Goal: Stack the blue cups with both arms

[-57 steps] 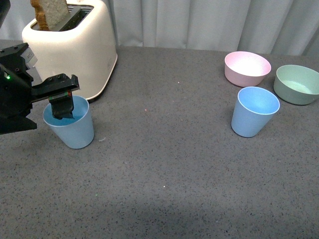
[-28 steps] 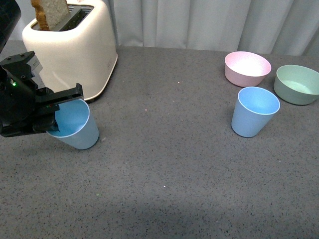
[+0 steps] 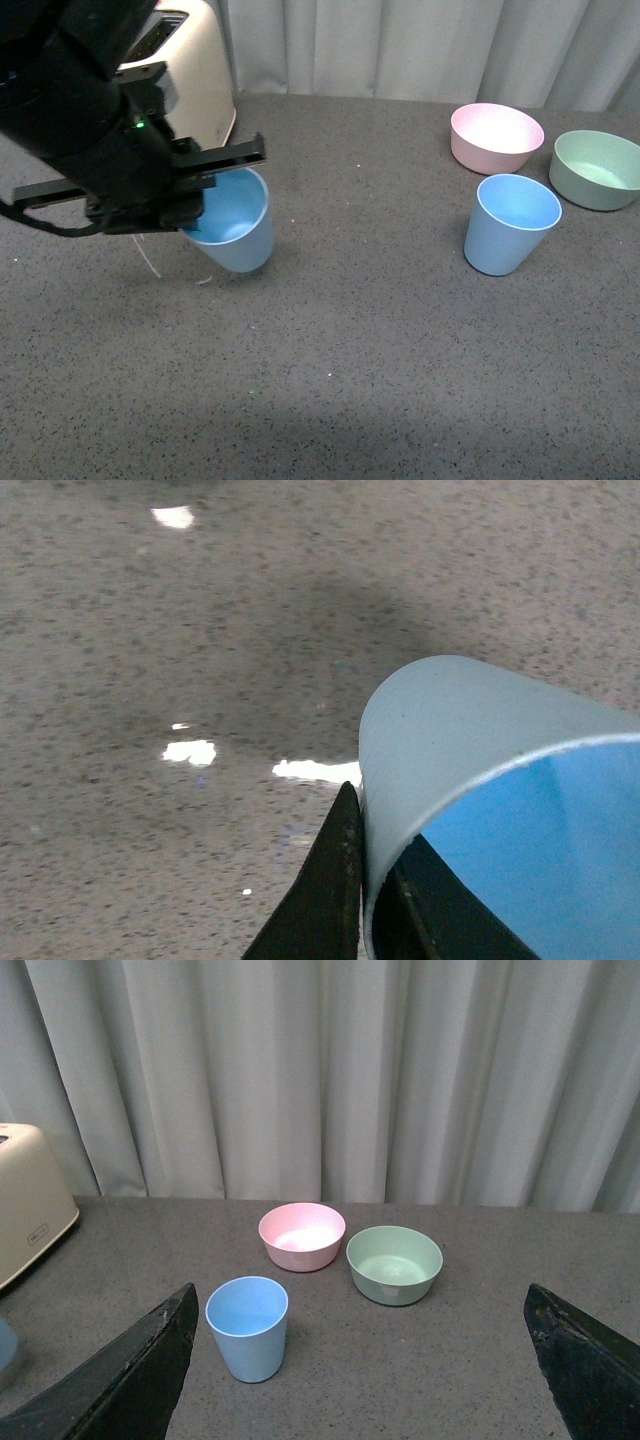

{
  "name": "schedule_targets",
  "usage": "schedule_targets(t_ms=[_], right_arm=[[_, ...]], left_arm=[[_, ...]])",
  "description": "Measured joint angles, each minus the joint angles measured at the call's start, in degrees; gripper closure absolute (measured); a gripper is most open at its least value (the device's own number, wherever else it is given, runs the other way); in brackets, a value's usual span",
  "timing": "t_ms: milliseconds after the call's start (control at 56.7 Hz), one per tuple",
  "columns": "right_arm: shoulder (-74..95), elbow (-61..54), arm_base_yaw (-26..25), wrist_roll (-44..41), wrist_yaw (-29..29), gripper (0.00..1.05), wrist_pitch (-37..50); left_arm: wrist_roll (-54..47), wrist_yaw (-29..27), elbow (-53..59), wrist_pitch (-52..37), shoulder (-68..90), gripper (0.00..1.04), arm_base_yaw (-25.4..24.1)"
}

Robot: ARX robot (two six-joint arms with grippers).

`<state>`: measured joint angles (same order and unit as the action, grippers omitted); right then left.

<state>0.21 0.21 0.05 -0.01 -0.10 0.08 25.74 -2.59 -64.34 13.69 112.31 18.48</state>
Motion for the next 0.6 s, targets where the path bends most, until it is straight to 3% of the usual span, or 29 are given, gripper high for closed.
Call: schedule_targets(t_ms=[300, 600], right_arm=[[0.0, 0.0, 0.0, 0.0, 0.0, 0.1, 0.0], [0.0, 0.0, 0.0, 0.0, 0.0, 0.1, 0.0]], left_arm=[[4.3, 0.1, -10.5, 5.2, 8.9, 1.01, 6.9], [5.3, -0.5, -16.3, 7.5, 12.5, 1.01, 8.6]])
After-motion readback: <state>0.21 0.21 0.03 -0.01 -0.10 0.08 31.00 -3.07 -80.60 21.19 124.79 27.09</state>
